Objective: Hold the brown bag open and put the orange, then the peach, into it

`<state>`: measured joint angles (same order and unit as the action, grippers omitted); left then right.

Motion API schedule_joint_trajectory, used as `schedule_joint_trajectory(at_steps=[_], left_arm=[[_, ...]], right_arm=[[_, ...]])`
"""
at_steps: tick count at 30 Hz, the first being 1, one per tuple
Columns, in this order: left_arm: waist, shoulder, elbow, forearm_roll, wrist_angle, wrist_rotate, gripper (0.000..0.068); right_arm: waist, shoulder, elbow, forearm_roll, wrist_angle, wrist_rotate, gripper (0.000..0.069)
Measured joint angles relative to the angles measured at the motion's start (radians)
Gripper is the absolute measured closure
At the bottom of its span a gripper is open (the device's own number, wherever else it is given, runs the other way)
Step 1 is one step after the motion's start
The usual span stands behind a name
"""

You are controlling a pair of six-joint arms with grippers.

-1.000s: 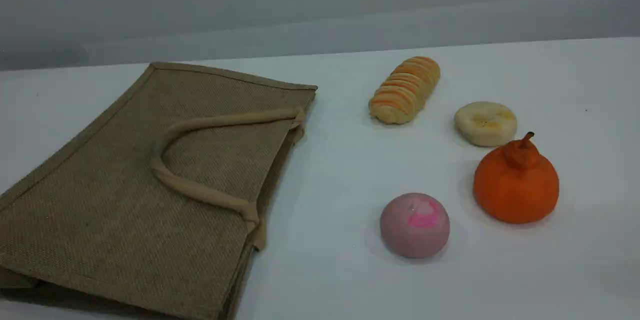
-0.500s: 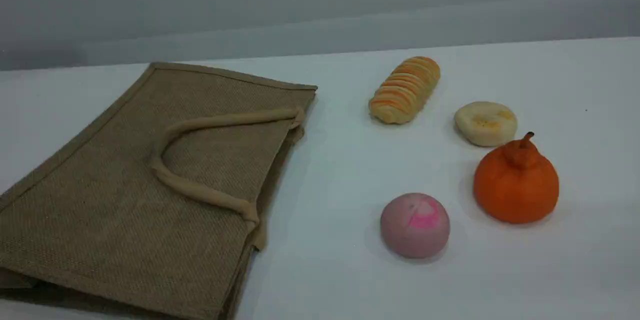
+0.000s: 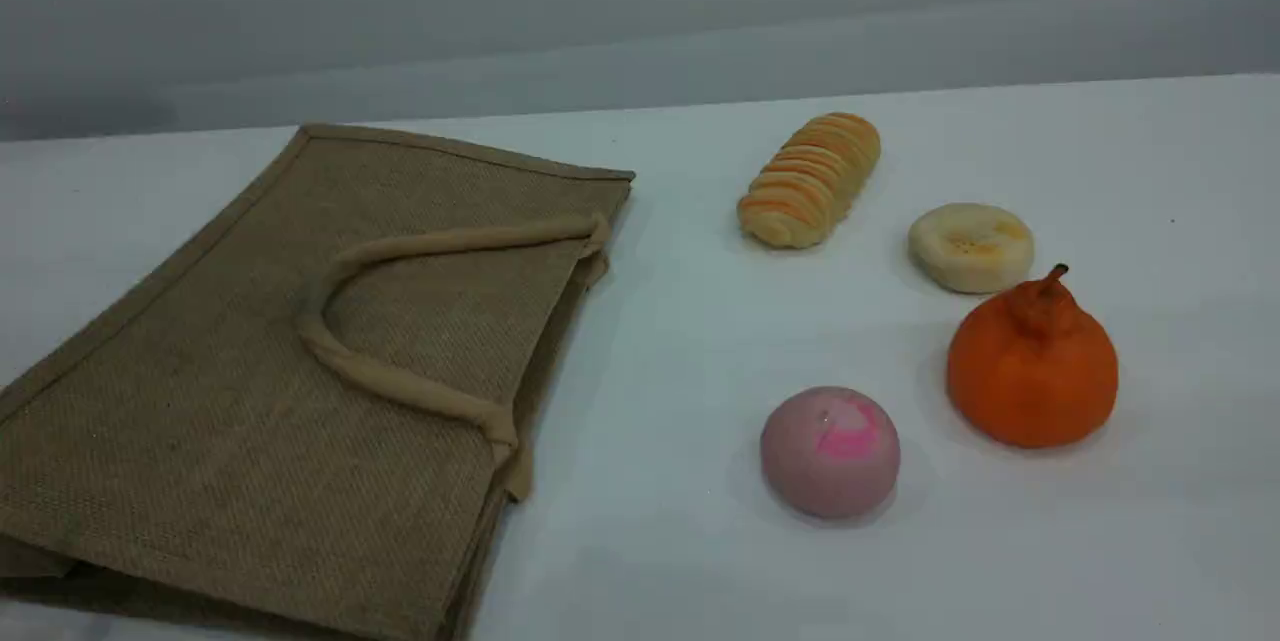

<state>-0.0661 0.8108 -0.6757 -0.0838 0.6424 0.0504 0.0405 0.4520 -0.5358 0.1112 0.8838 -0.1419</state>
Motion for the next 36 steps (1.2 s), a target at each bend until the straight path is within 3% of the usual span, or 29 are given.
schedule_joint_trajectory(at_steps=[10,18,29,36], left_arm=[[0.000,0.409,-0.096,0.003,-0.134,-0.029,0.0231],[0.000,0.681,-0.192,-0.004,-0.171,-0.031,0.0231],[-0.006,0.999,-0.344,-0.041,-0.212,-0.033,0.0231],[-0.006,1.149,-0.455,-0.101,-0.200,-0.030,0.0231]], right_arm=[[0.000,0.383,0.000,0.174,-0.430,0.002,0.0317],[0.000,0.747,-0.027,0.307,-0.719,-0.001,0.0317],[0.000,1.085,-0.250,0.344,-0.707,-0.037,0.0317],[0.000,1.163,-0.300,0.344,-0.703,-0.037,0.0317]])
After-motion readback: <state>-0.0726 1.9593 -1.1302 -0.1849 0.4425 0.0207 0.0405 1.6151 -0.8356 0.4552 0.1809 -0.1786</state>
